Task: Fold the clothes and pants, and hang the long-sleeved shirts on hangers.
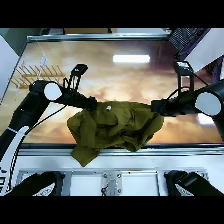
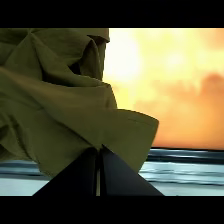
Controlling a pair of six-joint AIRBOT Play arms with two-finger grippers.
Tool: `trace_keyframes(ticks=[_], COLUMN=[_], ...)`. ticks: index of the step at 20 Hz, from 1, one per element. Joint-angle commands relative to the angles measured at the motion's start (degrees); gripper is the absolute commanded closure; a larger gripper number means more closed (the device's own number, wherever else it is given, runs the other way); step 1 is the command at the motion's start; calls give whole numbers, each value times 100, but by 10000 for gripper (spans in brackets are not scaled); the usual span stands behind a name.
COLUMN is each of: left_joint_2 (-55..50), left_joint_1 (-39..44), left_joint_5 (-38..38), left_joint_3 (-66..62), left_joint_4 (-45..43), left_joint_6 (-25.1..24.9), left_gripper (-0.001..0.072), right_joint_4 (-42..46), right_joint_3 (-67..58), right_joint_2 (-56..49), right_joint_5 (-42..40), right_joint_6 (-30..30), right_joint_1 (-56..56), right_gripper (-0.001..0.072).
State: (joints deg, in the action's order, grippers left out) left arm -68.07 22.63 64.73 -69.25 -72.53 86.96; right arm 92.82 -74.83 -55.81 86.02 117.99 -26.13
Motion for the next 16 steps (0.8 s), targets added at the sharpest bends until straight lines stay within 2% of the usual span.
trace_keyframes(ticks=[1, 6, 8, 11, 16], left_joint_2=[308, 984, 962, 529, -754], left_joint_1=[-44, -811, -1270, -1823, -2555], left_joint_5=[-35, -190, -481, -933, -1320], left_joint_3=[9, 11, 9, 9, -264], left_joint_4=[7, -13, -479, -1659, -2771], left_joint_6=[-35, -173, -168, -149, -144], left_gripper=[12, 13, 13, 13, 13], right_joint_4=[-92, -94, -94, -94, -94], right_joint_3=[22, 22, 22, 22, 22], right_joint_2=[-4, -7, -15, -28, -28], right_joint_5=[-61, -63, -63, -63, -63], right_joint_6=[52, 52, 52, 55, 52], right_joint_1=[-4, -4, -4, -4, -2], right_gripper=[696, 696, 697, 696, 696])
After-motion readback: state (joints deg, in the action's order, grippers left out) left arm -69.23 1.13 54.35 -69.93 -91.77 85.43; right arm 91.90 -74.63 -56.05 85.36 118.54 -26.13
